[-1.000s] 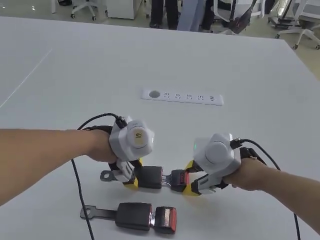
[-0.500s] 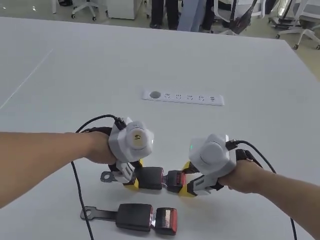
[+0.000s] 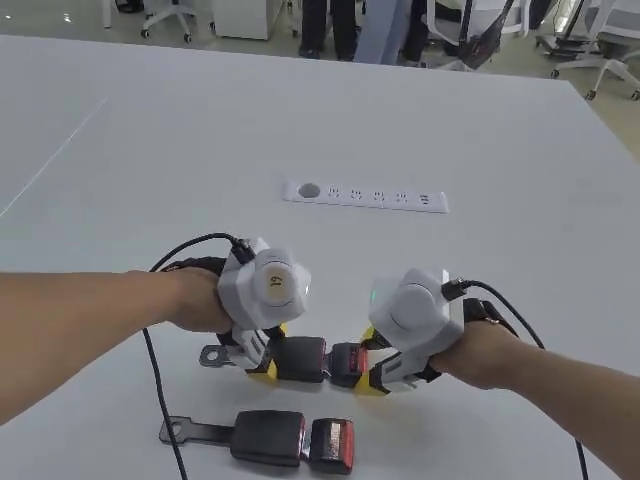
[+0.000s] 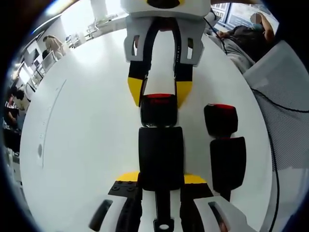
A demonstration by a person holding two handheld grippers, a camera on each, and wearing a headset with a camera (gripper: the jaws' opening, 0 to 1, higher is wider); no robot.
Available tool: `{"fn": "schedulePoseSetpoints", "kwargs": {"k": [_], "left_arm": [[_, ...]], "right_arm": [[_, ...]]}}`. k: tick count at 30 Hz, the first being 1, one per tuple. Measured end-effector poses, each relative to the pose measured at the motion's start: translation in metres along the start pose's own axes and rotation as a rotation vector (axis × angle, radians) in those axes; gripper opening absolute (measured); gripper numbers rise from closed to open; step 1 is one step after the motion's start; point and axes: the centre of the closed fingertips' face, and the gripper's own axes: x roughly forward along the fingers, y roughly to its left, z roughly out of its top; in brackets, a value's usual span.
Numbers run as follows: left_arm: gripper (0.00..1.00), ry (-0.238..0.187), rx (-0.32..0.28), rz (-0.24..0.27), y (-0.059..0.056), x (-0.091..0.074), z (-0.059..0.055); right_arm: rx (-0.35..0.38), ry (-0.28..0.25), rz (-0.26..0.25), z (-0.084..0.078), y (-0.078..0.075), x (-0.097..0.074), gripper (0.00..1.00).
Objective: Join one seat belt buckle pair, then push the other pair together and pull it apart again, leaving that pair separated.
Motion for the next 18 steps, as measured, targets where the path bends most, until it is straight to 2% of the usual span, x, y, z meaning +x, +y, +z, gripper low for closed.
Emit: {"fn": "schedulePoseSetpoints", "kwargs": {"k": [18], "left_arm": [[0.29,0.001,0.002,0.001,-0.0009,-0.0013,-0.0002]], "right_arm": [[-0.001,0.009,0.000,-0.0012,0.0007,0.0017,0.26]]}}
